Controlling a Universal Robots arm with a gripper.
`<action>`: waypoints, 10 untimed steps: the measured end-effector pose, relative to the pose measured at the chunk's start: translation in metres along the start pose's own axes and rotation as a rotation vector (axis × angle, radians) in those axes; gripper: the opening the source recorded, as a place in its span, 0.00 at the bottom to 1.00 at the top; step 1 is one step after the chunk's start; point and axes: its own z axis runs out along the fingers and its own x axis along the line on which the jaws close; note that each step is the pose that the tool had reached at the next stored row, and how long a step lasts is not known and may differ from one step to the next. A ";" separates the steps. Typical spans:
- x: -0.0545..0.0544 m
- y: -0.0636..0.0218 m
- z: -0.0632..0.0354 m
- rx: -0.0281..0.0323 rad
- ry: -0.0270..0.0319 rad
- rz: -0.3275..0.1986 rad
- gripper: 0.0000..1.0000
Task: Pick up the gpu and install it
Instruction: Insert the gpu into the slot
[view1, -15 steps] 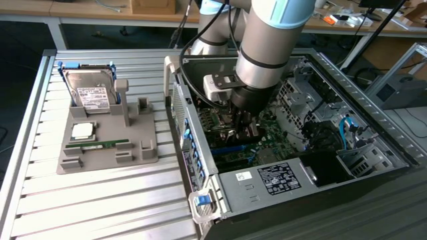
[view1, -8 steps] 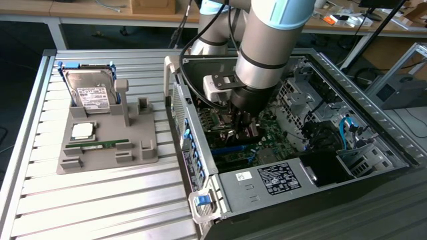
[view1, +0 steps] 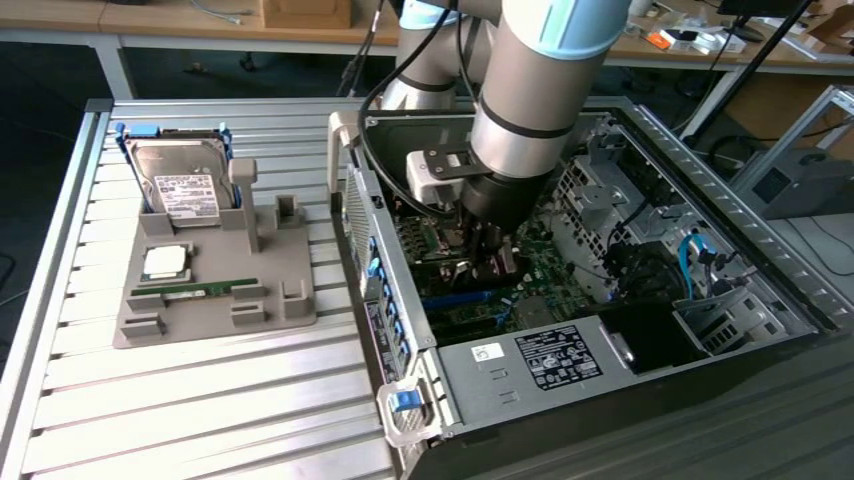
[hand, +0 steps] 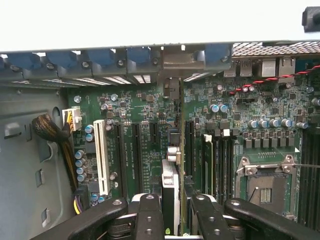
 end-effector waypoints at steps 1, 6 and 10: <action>0.000 0.0007 0.0007 0.0000 0.0002 0.000 0.27; 0.000 0.0016 0.0038 0.0000 0.0002 0.000 0.27; 0.001 0.0016 0.0051 0.0000 0.0004 0.001 0.27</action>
